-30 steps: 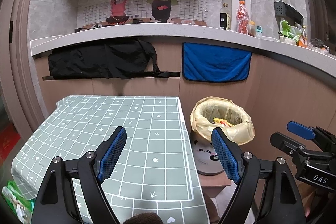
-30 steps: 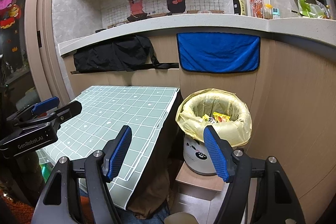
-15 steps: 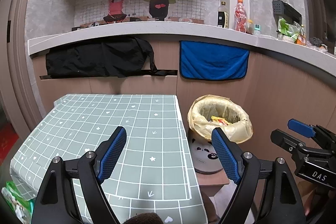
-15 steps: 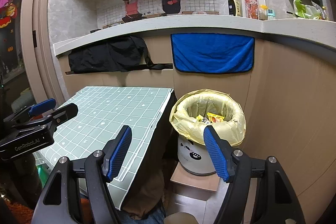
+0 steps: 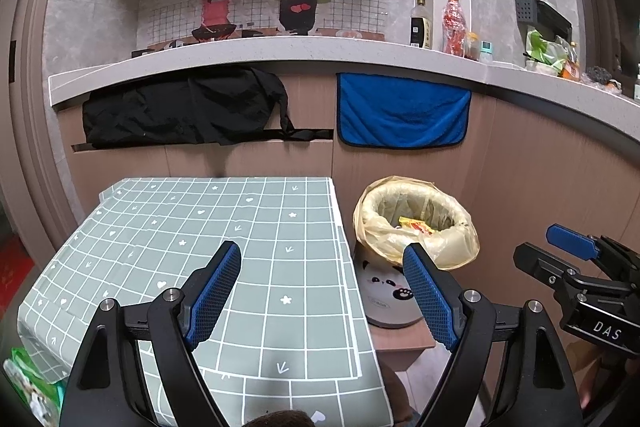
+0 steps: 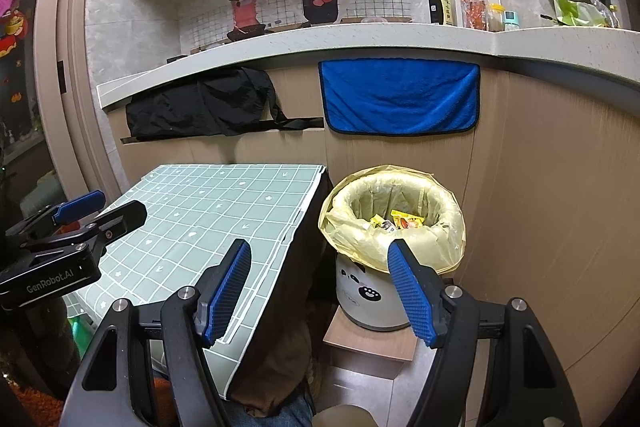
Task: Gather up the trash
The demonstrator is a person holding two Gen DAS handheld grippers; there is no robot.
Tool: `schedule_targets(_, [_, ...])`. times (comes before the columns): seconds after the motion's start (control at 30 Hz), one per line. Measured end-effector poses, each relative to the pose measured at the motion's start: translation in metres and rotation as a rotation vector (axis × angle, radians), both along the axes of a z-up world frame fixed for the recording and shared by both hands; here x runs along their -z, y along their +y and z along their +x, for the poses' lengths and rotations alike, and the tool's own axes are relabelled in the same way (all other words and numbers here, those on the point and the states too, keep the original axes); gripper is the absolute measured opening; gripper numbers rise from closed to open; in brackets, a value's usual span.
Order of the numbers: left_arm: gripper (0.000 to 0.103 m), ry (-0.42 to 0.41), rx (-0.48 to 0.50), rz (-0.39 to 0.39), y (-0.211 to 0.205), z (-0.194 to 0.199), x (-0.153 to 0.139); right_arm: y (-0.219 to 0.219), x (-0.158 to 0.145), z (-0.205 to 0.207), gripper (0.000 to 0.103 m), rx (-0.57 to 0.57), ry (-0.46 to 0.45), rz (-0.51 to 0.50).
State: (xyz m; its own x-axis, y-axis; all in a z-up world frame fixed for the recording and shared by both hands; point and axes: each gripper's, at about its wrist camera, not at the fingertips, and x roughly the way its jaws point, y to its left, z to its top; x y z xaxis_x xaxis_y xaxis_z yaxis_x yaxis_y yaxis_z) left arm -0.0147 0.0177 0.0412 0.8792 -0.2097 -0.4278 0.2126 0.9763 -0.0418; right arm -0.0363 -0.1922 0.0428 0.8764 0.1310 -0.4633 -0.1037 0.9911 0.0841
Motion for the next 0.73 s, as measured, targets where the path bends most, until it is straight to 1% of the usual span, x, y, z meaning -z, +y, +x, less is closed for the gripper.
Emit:
schedule_targets(0.53, [0.083,0.023,0.006,0.000,0.005,0.010,0.004,-0.002,0.004,0.000,0.068,0.024,0.009,0.005])
schedule_targets(0.73, [0.083,0.056,0.012,-0.009,0.011,0.028,0.012,0.003,0.006,0.005,0.068,0.026,0.013,-0.013])
